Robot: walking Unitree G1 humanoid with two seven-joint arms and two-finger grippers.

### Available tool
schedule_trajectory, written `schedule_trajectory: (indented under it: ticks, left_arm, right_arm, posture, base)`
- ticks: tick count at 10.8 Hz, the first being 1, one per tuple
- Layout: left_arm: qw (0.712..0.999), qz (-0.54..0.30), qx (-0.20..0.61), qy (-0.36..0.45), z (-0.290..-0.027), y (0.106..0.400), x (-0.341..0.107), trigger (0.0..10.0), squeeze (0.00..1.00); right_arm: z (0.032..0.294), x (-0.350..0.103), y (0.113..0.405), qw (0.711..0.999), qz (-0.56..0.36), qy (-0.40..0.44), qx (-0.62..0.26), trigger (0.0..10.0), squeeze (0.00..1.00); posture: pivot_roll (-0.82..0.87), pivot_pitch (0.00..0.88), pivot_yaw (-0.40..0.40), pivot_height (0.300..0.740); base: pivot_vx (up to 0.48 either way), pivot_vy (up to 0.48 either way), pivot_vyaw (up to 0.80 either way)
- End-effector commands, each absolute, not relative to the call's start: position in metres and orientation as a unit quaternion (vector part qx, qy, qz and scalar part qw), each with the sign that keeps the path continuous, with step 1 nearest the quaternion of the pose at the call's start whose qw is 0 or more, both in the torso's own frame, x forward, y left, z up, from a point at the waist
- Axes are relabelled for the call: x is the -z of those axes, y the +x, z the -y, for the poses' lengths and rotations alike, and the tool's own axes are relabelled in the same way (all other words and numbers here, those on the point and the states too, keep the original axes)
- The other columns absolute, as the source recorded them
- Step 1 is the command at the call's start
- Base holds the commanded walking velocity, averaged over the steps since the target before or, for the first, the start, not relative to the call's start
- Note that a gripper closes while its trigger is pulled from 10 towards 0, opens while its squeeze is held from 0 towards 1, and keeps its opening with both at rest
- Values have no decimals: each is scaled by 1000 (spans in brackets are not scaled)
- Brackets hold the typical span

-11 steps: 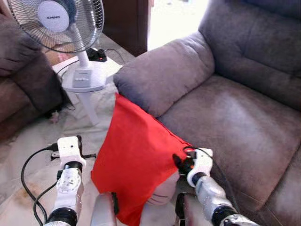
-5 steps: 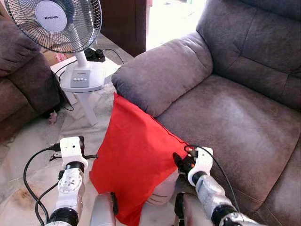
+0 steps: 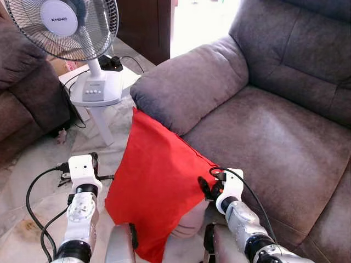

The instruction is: Move the pillow to the sofa from floor

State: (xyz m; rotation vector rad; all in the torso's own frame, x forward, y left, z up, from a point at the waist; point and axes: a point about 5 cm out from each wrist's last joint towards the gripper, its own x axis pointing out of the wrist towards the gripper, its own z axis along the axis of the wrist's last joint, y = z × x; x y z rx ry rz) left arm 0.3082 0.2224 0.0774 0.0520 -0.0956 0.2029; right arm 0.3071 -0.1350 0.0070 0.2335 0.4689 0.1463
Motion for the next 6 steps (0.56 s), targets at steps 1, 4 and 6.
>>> schedule_trajectory:
  ticks: [1, 4, 6]
  left_arm:
    - [994, 41, -98, 18, -221, 306, -74, 10000, 0]
    - [994, 77, -76, 30, -213, 297, -89, 10000, 0]
    - [989, 125, -65, 36, -212, 288, -118, 10000, 0]
  right_arm:
    - [135, -9, 309, 965, -230, 106, -71, 10000, 0]
    - [134, -14, 315, 967, -222, 107, -66, 10000, 0]
    - [130, -11, 311, 962, -229, 131, -77, 10000, 0]
  posture:
    - [137, 187, -26, 577]
    - [154, 263, -44, 577]
    - [170, 315, -58, 577]
  base:
    - [0, 0, 0]
    - [0, 0, 0]
    - [0, 0, 0]
